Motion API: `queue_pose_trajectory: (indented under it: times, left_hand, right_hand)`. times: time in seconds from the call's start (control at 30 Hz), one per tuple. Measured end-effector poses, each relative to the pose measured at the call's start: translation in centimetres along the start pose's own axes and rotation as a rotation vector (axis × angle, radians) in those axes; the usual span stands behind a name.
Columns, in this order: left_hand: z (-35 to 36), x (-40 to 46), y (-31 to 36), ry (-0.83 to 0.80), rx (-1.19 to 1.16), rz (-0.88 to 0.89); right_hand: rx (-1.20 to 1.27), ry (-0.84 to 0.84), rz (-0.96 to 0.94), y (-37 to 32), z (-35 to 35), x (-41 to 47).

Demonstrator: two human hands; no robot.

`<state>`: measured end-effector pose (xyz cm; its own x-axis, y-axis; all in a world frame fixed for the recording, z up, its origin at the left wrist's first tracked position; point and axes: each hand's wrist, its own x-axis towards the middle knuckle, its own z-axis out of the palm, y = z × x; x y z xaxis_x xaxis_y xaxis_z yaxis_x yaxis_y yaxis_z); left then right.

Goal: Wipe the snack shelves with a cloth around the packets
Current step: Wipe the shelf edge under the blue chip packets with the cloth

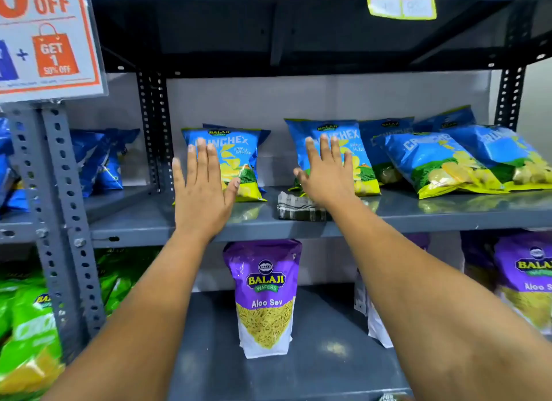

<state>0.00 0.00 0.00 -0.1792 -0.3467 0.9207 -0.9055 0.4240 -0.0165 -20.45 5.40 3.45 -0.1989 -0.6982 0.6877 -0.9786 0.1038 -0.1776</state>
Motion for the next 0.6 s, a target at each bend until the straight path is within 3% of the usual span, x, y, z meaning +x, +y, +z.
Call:
queue_pose_trajectory:
  times: [0.1, 0.2, 0.43, 0.6]
  left_hand:
    - [1.2, -2.9, -0.2, -0.034, -0.028, -0.012]
    - [2.9, -5.8, -1.0, -0.092, -0.016, 0.008]
    - [3.6, -6.2, -1.5, -0.047, -0.032, 0.021]
    - [3.9, -6.3, -1.7, -0.028, -0.057, 0.03]
  right_hand:
    - [0.117, -0.216, 0.136, 0.3, 1.6, -1.0]
    - [0.046, -0.235, 0.18, -0.5, 2.9, -1.9]
    - [-0.062, -0.453, 0.001, -2.3, 1.3, 2.2]
    - [0.145, -0.796, -0.15, -2.1, 1.8, 0.5]
